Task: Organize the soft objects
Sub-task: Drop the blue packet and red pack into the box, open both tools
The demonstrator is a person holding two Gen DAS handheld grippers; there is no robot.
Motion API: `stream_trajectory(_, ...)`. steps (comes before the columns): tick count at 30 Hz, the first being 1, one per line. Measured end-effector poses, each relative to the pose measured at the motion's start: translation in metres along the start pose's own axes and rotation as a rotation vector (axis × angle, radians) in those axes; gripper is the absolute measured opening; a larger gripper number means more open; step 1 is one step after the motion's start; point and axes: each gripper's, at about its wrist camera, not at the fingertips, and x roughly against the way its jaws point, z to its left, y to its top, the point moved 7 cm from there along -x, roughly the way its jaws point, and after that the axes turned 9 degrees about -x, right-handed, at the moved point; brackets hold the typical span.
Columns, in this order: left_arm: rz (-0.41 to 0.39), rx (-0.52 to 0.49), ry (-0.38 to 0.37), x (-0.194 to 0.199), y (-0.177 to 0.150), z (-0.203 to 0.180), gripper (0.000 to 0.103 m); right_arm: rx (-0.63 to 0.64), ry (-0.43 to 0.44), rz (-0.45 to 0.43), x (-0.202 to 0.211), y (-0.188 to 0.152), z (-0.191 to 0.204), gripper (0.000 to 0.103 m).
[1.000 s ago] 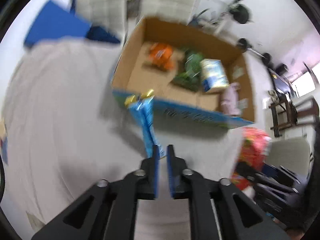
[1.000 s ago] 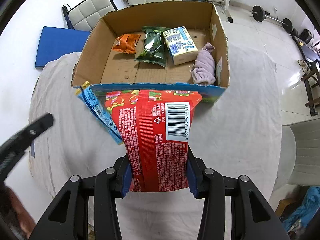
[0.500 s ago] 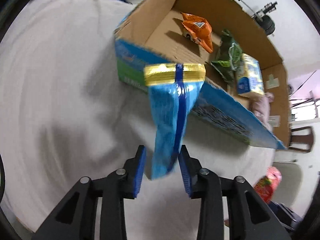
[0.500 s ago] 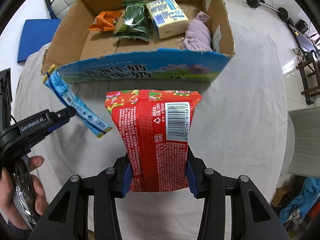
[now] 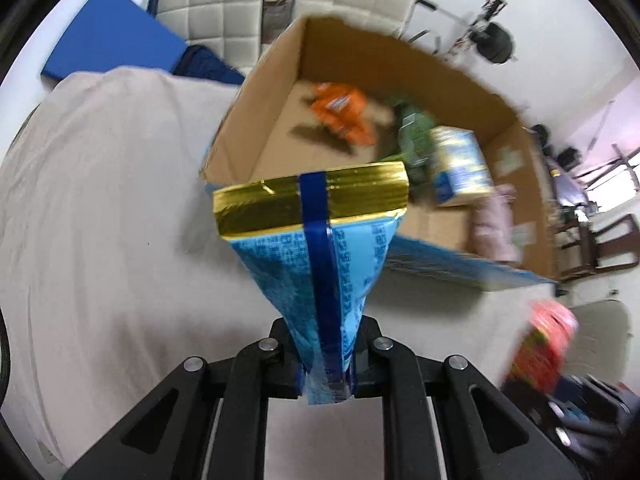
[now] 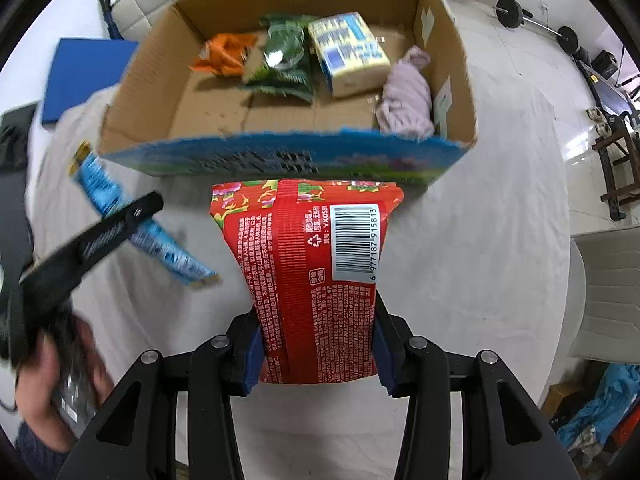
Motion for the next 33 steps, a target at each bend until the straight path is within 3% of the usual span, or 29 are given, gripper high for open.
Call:
stream_trajectory(3,-0.004,0.038,-0.073,0.035,0.022,-0.009,0.012,-0.007,0.046,-0.028,0.026,0.016,0.004,0.047)
stream_trajectory(7,0.028,0.08,-0.152,0.051,0.073,-0.013,0.012,-0.011,0.085,-0.065,0.054,0.053,0.011,0.047)
stream_trajectory(10,0.051,0.087,-0.121,0.038,0.112,-0.009,0.012,-0.014,0.074,-0.091,0.061,0.091,0.02,0.047)
stream_trajectory(14,0.143,0.126,-0.114,-0.005,0.144,0.002,0.012,-0.023,0.061,-0.051,0.037,0.131,0.032,0.047)
stream_trajectory(20,0.297,0.145,-0.07,-0.077,0.149,0.019,0.013,-0.032,0.01,0.036,-0.023,0.163,0.038,0.047)
stream_trajectory(26,0.425,0.132,-0.062,-0.114,0.133,0.017,0.019,-0.024,0.005,0.163,-0.077,0.161,0.042,0.048)
stream_trajectory(28,0.429,0.114,-0.05,-0.116,0.129,0.016,0.024,-0.015,-0.008,0.194,-0.089,0.159,0.042,0.049)
stream_trajectory(31,0.402,0.074,-0.014,-0.112,0.129,0.015,0.031,-0.02,0.002,0.195,-0.092,0.159,0.042,0.065)
stream_trajectory(32,0.39,0.063,-0.004,-0.11,0.129,0.014,0.035,-0.016,-0.005,0.175,-0.089,0.16,0.042,0.081)
stream_trajectory(33,0.38,0.044,0.012,-0.107,0.129,0.013,0.037,-0.014,-0.008,0.16,-0.087,0.162,0.041,0.09)
